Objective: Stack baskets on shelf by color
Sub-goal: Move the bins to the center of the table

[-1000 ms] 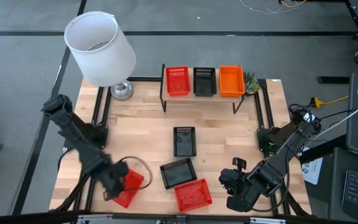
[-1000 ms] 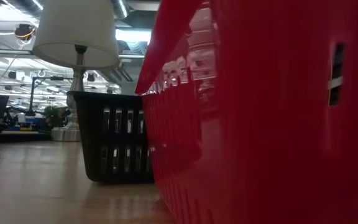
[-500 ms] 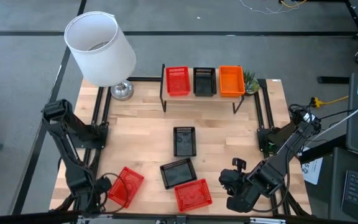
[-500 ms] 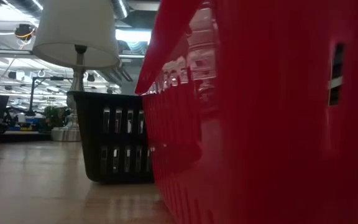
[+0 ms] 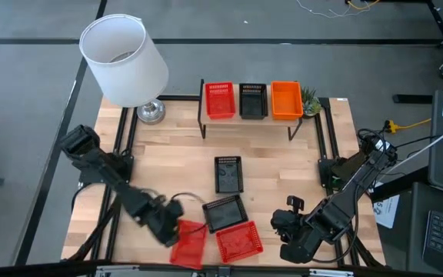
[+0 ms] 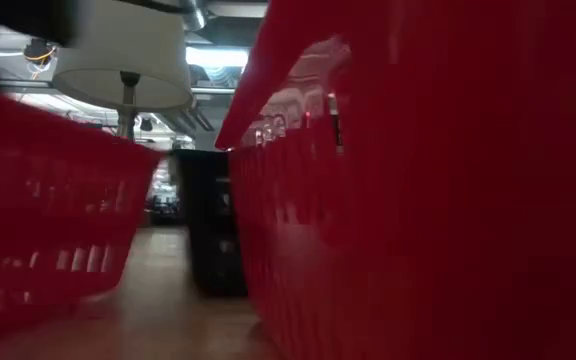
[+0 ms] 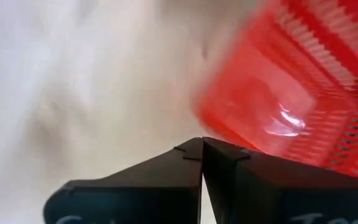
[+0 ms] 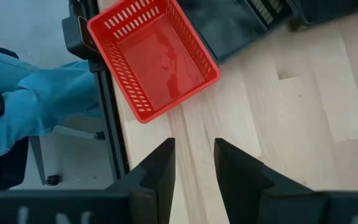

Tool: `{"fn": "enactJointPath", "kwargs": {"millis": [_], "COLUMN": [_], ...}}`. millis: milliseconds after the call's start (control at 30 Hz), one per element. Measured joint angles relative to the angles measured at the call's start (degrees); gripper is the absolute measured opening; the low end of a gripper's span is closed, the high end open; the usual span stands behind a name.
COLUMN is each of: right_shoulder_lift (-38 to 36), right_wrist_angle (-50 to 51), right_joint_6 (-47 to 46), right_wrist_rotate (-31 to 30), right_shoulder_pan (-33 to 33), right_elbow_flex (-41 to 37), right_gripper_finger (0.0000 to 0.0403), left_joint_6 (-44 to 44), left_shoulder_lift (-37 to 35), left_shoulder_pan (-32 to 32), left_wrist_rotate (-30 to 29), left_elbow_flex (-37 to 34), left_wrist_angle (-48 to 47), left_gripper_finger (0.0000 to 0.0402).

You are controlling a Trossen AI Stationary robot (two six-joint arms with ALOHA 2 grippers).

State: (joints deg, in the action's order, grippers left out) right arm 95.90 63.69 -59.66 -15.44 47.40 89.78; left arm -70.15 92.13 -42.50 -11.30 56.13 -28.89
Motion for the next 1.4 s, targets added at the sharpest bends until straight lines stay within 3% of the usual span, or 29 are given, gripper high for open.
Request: {"fn": "enactJointPath", "kwargs": {"millis": [67, 167, 267, 333, 433, 533, 600, 833, 1033, 1400], "right_shoulder_lift": [0.00, 0.00, 0.00, 0.00, 0.00, 0.00, 0.00, 0.00, 0.00, 0.00], "right_wrist_angle": [-0.41, -0.88, -0.86, -0.88, -0.89, -0.91, -0.92, -1.33, -1.32, -1.39], "right_joint_6": [-0.04, -0.02, 0.98, 2.81, 4.70, 6.24, 6.69, 7.05, 6.16, 8.74], "right_wrist_rotate": [0.00, 0.10, 0.26, 0.00, -0.16, -1.78, -2.55, -2.51, -2.47, -2.54], "right_shoulder_pan": [0.00, 0.00, 0.00, 0.00, 0.00, 0.00, 0.00, 0.02, 0.04, 0.13], "right_elbow_flex": [0.00, 0.00, 0.00, 0.00, 0.00, 0.00, 0.00, 0.00, 0.00, 0.00], "right_gripper_finger": [0.0110, 0.0110, 0.0110, 0.0110, 0.0110, 0.0110, 0.0110, 0.0110, 0.0110, 0.0110], "left_joint_6": [4.76, 8.36, 9.09, 8.70, 6.58, 8.65, 9.07, 15.83, 20.75, 39.72], "left_shoulder_lift": [0.05, 0.05, 0.05, 0.04, 0.04, -0.02, 0.54, 11.83, 16.33, 17.56], "left_shoulder_pan": [2.80, 3.86, 2.06, -0.35, -3.97, -5.53, -4.57, 4.45, 7.70, 20.61], "left_wrist_rotate": [2.44, 12.02, 22.83, 26.93, 23.11, 12.04, 7.59, 15.34, 16.66, 1.81], "left_elbow_flex": [1.96, 5.34, 8.11, 9.81, 11.35, 11.77, 11.77, 13.36, 16.97, 17.17], "left_wrist_angle": [-3.29, -7.42, -8.56, -6.38, 0.74, 6.97, 5.77, 10.12, -1.17, -5.18], "left_gripper_finger": [0.0000, 0.0000, 0.0000, 0.0000, 0.0000, 0.0000, 0.0000, 0.0000, 0.0000, 0.0000]}}
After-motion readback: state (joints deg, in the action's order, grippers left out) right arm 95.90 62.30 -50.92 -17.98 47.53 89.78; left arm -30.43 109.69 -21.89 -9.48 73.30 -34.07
